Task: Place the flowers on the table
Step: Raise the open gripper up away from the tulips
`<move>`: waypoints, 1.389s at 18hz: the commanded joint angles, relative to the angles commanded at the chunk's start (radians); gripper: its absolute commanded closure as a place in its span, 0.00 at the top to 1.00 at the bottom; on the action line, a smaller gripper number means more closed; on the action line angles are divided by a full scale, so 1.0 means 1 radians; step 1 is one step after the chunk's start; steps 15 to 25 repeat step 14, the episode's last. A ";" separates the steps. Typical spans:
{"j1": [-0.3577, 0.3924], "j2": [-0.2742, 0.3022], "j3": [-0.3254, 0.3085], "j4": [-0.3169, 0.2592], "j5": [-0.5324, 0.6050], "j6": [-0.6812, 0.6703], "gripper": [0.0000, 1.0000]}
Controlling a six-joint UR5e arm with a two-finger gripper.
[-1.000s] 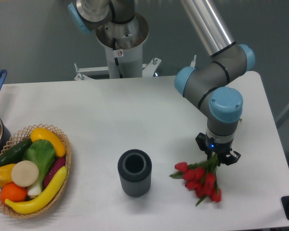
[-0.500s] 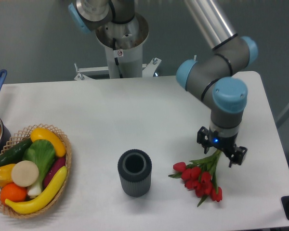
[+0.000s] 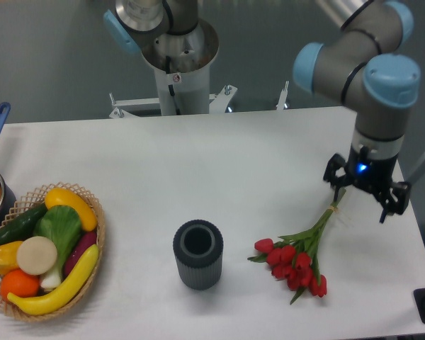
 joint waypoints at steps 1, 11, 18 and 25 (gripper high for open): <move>0.014 0.014 -0.005 -0.025 0.000 0.043 1.00; 0.108 0.072 -0.011 -0.148 -0.051 0.200 1.00; 0.109 0.072 -0.011 -0.148 -0.051 0.200 1.00; 0.109 0.072 -0.011 -0.148 -0.051 0.200 1.00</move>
